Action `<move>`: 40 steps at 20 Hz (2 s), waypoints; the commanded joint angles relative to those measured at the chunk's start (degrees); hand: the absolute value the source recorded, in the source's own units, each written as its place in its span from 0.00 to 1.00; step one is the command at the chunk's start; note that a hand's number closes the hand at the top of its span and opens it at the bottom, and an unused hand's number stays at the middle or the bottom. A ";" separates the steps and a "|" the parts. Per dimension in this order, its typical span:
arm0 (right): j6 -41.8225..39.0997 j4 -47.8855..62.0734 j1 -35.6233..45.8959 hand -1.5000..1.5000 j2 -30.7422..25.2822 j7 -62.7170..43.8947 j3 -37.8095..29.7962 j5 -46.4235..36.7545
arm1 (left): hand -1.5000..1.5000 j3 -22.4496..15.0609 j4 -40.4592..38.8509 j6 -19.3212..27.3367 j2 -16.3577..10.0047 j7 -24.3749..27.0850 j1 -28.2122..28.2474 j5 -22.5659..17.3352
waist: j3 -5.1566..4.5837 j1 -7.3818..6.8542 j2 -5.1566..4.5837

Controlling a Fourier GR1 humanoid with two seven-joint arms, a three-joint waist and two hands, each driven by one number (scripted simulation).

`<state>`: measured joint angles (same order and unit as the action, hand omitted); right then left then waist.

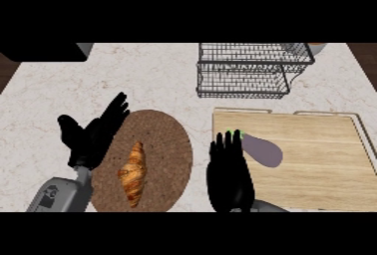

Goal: Pick the eggplant from the tray and place it in the tiered basket

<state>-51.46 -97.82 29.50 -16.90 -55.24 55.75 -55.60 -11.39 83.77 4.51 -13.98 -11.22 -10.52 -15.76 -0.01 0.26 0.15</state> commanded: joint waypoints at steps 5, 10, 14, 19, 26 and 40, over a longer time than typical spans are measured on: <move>-1.80 -0.58 -3.04 0.00 1.80 -2.14 -1.83 -8.68 | 0.50 2.31 -0.30 -2.97 -0.32 -1.66 -1.37 0.03 | 0.01 -0.22 -0.12; 0.42 0.04 -1.07 0.00 -2.59 6.86 -6.67 -11.47 | 0.50 0.46 1.41 -0.92 3.06 -0.86 1.03 3.52 | 0.02 -0.39 -0.13; 2.06 -2.92 -5.48 0.00 -3.49 8.43 -6.73 -13.38 | 0.50 1.38 -1.73 -2.62 3.56 1.67 1.10 4.62 | 0.01 -0.17 -0.14; 4.39 1.87 -4.09 0.00 -3.66 13.43 -10.78 -15.52 | 0.50 3.32 -0.48 -2.51 4.17 -0.88 -0.16 4.86 | 0.02 -0.34 -0.16; 8.16 4.60 -7.46 0.00 -1.82 15.52 -12.15 -20.03 | 0.50 4.92 -4.44 -5.43 4.48 2.14 0.17 6.22 | 0.01 -0.18 -0.17; 12.44 15.93 -7.28 1.00 -0.30 28.77 -17.79 -23.04 | 0.50 7.17 1.34 -6.52 4.75 -1.64 1.72 6.76 | 0.01 -0.38 -0.20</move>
<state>-38.66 -84.29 23.19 -18.21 -29.40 38.26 -79.12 -5.60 86.92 -1.14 -8.71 -13.56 -8.00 -9.09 -0.23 -0.34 0.28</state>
